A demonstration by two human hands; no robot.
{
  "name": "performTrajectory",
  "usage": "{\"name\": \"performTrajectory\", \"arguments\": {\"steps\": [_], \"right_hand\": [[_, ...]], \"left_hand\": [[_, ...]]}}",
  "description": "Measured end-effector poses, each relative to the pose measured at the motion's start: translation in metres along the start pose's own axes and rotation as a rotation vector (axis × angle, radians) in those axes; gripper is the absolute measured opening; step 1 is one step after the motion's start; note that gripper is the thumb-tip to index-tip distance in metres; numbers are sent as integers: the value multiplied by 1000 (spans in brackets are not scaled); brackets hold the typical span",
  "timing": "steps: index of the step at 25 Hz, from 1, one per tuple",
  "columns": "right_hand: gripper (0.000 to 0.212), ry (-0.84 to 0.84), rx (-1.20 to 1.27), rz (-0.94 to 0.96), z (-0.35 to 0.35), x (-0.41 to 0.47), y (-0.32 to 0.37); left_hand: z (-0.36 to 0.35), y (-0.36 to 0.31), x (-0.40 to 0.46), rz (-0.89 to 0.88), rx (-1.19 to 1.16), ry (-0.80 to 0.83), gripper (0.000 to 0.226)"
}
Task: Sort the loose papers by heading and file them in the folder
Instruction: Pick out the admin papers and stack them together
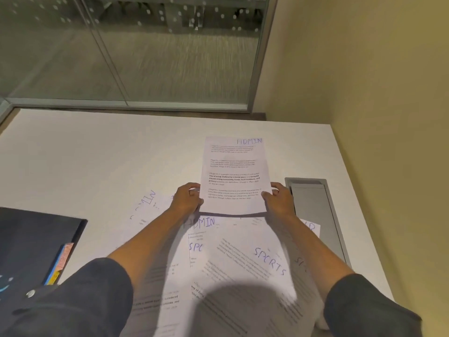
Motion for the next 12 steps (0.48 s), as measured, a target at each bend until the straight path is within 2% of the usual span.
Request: {"name": "performTrajectory", "arguments": {"steps": [5, 8, 10, 12], "right_hand": [[39, -4, -70, -23, -4, 24, 3], [26, 2, -164, 10, -5, 23, 7], [49, 32, -306, 78, -10, 11, 12], [68, 85, -462, 219, -24, -13, 23]], "left_hand": [[-3, -17, 23, -63, 86, -27, 40], [4, -18, 24, -95, 88, -6, 41], [18, -17, 20, -128, 109, -38, 37], [45, -18, 14, -175, 189, -152, 32]]}}
Point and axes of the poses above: each hand's wrist, its own x-axis towards the middle knuckle, its own z-axis out of the back of the hand, y = z × x, the point moved 10 cm from there along x, towards the middle knuckle, and after that the axes turned 6 degrees about -y, right-handed, at the moved point
